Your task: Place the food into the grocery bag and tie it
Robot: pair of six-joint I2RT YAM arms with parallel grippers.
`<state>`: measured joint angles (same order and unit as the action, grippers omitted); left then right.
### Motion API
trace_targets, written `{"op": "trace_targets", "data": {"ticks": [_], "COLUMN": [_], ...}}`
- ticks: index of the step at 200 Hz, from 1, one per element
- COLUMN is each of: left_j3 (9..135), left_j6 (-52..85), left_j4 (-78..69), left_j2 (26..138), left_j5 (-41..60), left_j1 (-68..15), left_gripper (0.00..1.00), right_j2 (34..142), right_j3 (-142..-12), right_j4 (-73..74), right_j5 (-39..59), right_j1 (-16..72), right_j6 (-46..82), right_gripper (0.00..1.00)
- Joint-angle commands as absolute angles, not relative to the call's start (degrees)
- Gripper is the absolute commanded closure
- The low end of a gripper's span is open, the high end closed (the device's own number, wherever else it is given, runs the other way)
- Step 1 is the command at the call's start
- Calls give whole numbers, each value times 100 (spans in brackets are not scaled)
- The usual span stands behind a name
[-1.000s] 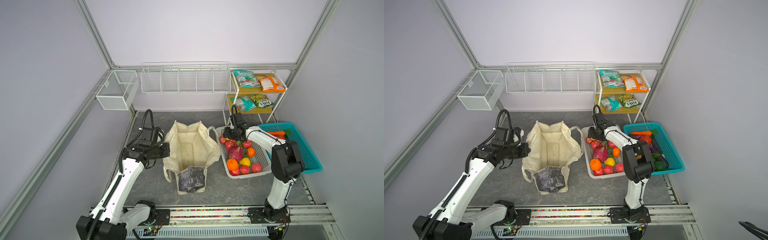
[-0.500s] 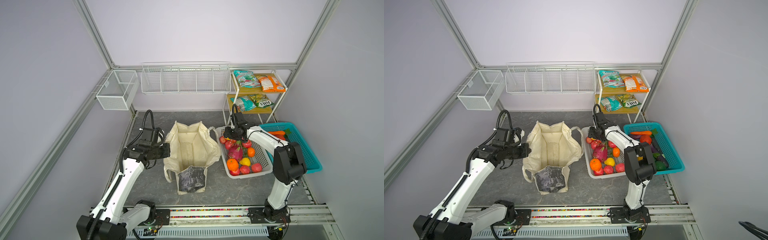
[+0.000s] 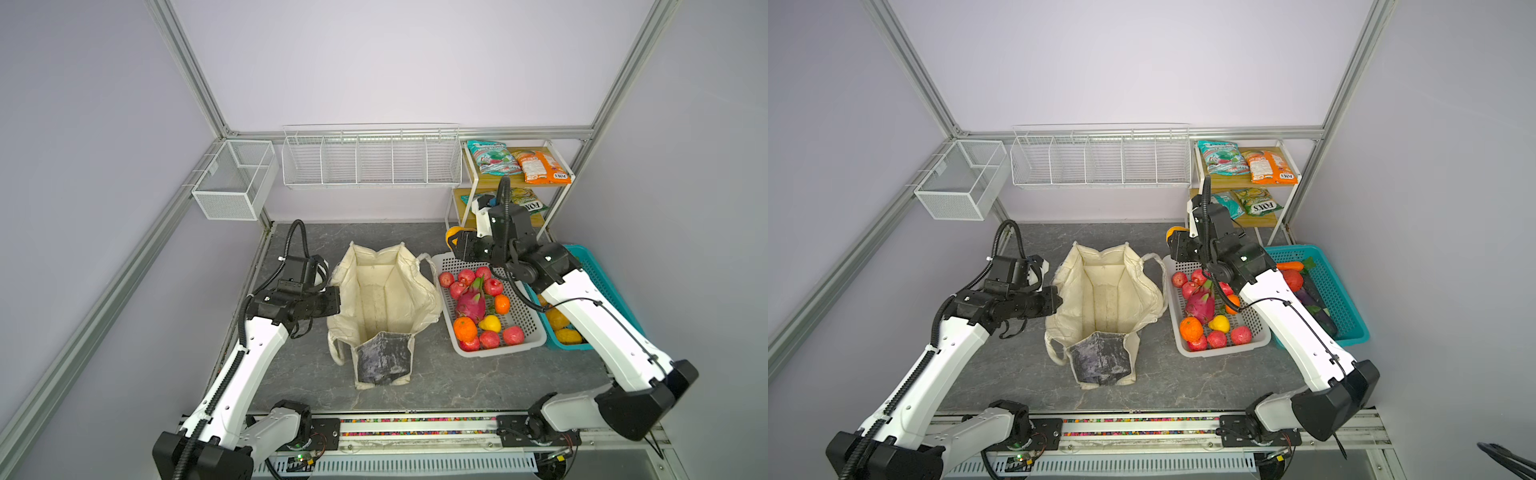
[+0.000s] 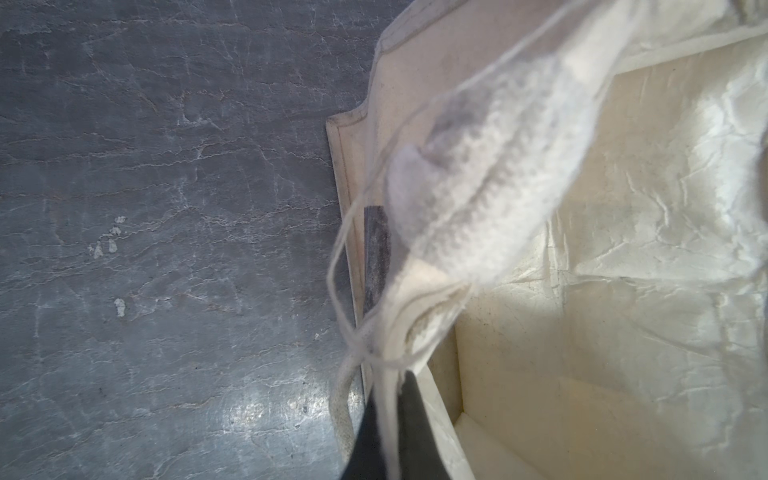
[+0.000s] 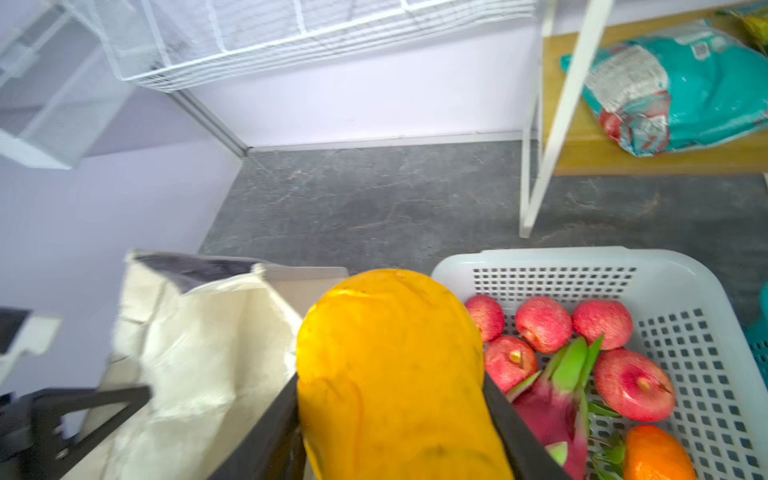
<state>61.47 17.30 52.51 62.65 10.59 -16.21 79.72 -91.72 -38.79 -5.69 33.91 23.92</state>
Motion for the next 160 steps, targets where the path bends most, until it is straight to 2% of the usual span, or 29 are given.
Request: {"op": "trace_targets", "data": {"ticks": [1, 71, 160], "left_j3": [6230, 6389, 6508], "left_j6": [1713, 1802, 1802], "left_j4": [5423, 5442, 5480], "left_j2": [6231, 6258, 6230], "left_j5": [1213, 1231, 1159], "left_j1": [-1696, -1811, -1819], "left_gripper": [100, 100, 100], "right_j2": [8034, 9787, 11151], "right_j3": [-9480, -11073, -11214], "right_j4": [-4231, -5434, -4972], "right_j5": [-409, -446, -19], "right_j1": [3828, 5210, 5400], "right_j6": [2183, 1881, 2170], "right_gripper": [65, 64, 65]}}
